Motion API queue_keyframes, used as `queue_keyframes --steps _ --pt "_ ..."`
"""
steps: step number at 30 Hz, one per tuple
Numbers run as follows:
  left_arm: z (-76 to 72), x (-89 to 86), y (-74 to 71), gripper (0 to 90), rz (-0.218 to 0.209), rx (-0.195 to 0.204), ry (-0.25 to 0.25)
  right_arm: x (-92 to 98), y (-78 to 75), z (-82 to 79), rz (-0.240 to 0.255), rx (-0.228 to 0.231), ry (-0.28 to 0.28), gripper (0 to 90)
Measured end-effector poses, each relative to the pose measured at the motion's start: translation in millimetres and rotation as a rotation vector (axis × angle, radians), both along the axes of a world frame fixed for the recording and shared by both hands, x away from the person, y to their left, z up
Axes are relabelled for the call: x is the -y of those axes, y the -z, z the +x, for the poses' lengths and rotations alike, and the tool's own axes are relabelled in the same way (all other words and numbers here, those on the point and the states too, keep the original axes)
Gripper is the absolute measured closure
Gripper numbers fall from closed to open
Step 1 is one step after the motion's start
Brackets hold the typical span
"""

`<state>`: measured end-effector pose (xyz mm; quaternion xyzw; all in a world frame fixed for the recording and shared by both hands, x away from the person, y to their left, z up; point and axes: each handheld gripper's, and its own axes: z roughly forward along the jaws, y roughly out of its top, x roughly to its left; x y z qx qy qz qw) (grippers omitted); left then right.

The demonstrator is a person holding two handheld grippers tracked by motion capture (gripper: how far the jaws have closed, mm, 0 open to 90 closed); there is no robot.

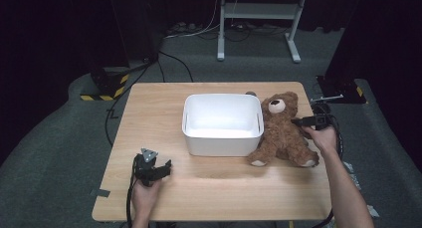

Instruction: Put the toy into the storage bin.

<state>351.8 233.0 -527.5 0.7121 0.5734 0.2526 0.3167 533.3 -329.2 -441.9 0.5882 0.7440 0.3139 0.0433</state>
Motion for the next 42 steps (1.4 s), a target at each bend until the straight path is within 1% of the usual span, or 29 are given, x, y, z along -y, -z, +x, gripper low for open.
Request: queue_keyframes --steps 2,6,7,8,9,11,13,16,17,20,21,22,23,24,25,26,28,31,35,39,40,42 --pt "0.0 0.0 0.0 24.8 0.000 0.000 0.000 2.9 -0.3 -0.1 0.004 -0.009 -0.002 48.1" --pt "0.0 0.0 0.0 24.8 0.000 0.000 0.000 7.5 -4.4 -4.7 -0.004 0.010 -0.003 45.7" --pt "0.0 0.0 0.0 24.8 0.000 0.000 0.000 8.4 -5.0 -6.0 -0.009 0.009 -0.011 45.2" --pt "0.0 -0.1 0.0 24.8 0.001 0.000 0.001 8.0 -5.0 -7.2 -0.018 0.009 -0.005 45.0" --pt "0.0 -0.1 0.0 24.8 0.002 0.000 0.001 8.3 -4.6 -7.8 -0.034 0.008 -0.013 45.0" --pt "0.1 -0.2 -0.1 24.8 0.003 0.000 0.003 6.9 -1.6 -8.2 -0.053 0.012 -0.009 45.6" --pt "0.2 -0.2 -0.1 24.8 0.004 0.001 0.004 4.9 1.0 -7.2 -0.056 0.003 -0.007 48.5" --pt "0.1 -0.2 -0.1 24.8 0.005 0.000 0.004 0.1 3.4 -5.2 -0.075 -0.012 -0.028 55.6" --pt "0.2 0.1 0.1 24.8 0.001 0.002 0.002 -1.5 4.1 -5.0 -0.083 -0.002 -0.030 58.7" --pt "0.2 0.1 0.1 24.8 0.001 0.003 0.002 -6.1 2.5 -6.3 -0.123 0.014 -0.058 67.7" --pt "0.3 0.1 0.1 24.8 0.001 0.003 0.002 -6.9 2.0 -6.7 -0.134 0.006 -0.068 71.2" --pt "0.2 -0.1 0.0 24.8 0.004 0.001 0.004 -7.9 3.1 -6.9 -0.156 0.012 -0.071 74.2" --pt "0.2 0.1 0.1 24.8 0.001 0.003 0.002 -9.0 3.8 -7.6 -0.171 0.001 -0.079 76.7" --pt "0.2 0.1 0.1 24.8 0.000 0.003 0.002 -9.2 4.6 -7.9 -0.196 0.003 -0.088 78.5" --pt "0.2 0.2 0.1 24.8 0.000 0.003 0.002 -9.3 4.9 -8.5 -0.210 0.005 -0.090 80.0" --pt "0.2 0.1 0.1 24.8 0.000 0.003 0.002 -9.3 5.4 -9.3 -0.218 0.012 -0.089 80.7" --pt "0.2 0.2 0.1 24.8 0.000 0.003 0.002 -8.4 5.1 -11.1 -0.217 0.027 -0.089 82.1" --pt "0.2 0.1 0.1 24.8 0.001 0.003 0.002 -8.3 0.8 -15.6 -0.215 0.072 -0.086 82.9" --pt "0.3 0.1 0.0 24.7 0.001 0.002 0.002 -12.9 -8.7 -23.3 -0.223 0.145 -0.091 83.3" --pt "0.3 0.1 0.1 24.7 0.000 0.003 0.002 -17.4 -19.6 -30.5 -0.219 0.181 -0.096 83.5" --pt "0.3 0.2 0.1 24.8 0.000 0.003 0.002 -17.3 -21.8 -31.3 -0.228 0.193 -0.100 83.5" --pt "0.2 -0.1 -0.1 24.8 0.004 0.000 0.004 -18.3 -27.5 -34.5 -0.221 0.211 -0.095 83.6"
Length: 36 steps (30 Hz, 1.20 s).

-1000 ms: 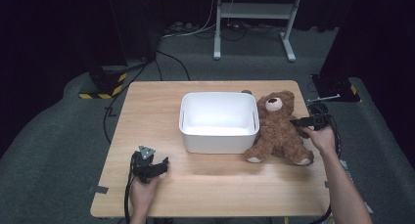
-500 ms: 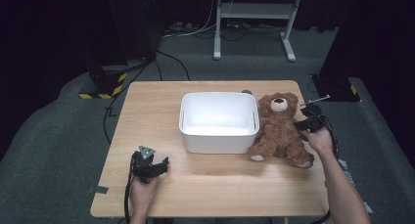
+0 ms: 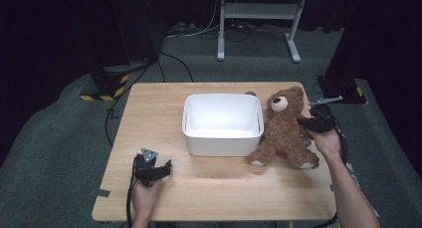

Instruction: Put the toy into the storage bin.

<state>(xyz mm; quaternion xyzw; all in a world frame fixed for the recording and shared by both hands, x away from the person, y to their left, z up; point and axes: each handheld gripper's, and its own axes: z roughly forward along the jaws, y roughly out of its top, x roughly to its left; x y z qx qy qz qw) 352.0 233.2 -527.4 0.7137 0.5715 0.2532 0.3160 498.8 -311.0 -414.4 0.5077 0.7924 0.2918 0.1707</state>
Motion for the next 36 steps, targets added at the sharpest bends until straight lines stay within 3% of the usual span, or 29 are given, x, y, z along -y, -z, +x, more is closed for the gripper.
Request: queue_keyframes --steps 5,11,36 --pt "0.0 -0.1 -0.1 24.8 0.001 -0.001 0.001 1.1 -13.4 -10.2 -0.007 0.064 -0.011 83.6" --pt "0.0 -0.1 -0.1 24.8 0.001 -0.001 0.001 2.2 -28.6 -22.4 -0.008 0.108 -0.022 83.6" --pt "-0.1 0.0 0.0 24.7 -0.001 0.000 -0.001 6.0 -73.7 -58.5 -0.002 0.232 -0.033 83.7"
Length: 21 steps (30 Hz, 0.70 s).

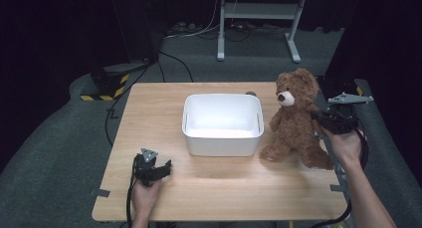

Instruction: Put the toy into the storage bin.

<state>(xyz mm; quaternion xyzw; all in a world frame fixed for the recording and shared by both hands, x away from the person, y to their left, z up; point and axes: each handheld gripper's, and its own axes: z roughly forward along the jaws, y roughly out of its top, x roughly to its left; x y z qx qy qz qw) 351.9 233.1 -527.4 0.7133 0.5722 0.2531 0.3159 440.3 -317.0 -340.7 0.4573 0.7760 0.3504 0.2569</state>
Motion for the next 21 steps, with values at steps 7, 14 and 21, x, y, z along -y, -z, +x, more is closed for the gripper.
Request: queue_keyframes --steps 7,14,21 --pt "0.1 0.4 0.2 24.8 -0.005 0.003 -0.002 -0.1 -13.5 -8.6 0.007 0.032 -0.011 83.7" --pt "0.1 0.2 0.1 24.7 -0.003 0.002 0.000 -2.6 -23.7 -16.4 -0.004 0.052 -0.017 84.1" --pt "0.1 -0.2 -0.1 24.8 0.002 0.000 0.003 -6.5 -34.8 -24.0 -0.003 0.077 -0.042 84.6"
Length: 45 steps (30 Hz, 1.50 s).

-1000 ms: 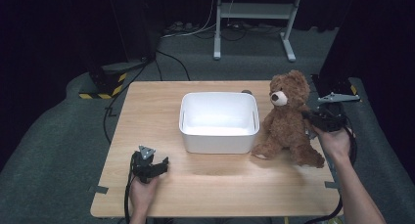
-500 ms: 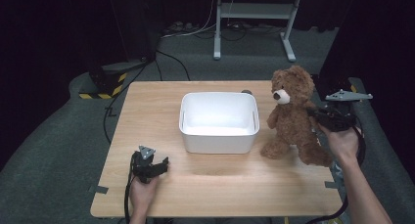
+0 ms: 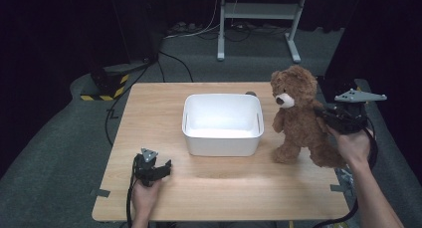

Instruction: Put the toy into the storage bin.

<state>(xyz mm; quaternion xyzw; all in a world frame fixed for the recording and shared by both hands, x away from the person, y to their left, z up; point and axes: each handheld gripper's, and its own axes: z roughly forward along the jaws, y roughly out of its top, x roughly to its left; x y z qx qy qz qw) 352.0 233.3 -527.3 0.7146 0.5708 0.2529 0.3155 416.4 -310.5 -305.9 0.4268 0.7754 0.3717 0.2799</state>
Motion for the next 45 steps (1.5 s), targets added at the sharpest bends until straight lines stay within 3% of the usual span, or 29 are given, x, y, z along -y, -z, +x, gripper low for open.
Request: queue_keyframes --steps 17,45 --pt "0.1 0.5 0.4 24.8 -0.005 0.005 -0.004 -10.0 -33.4 -12.5 0.045 0.047 -0.074 84.6" --pt "0.1 0.5 0.3 24.7 -0.005 0.003 -0.003 -34.5 -78.0 -12.4 0.110 0.105 -0.167 84.6"
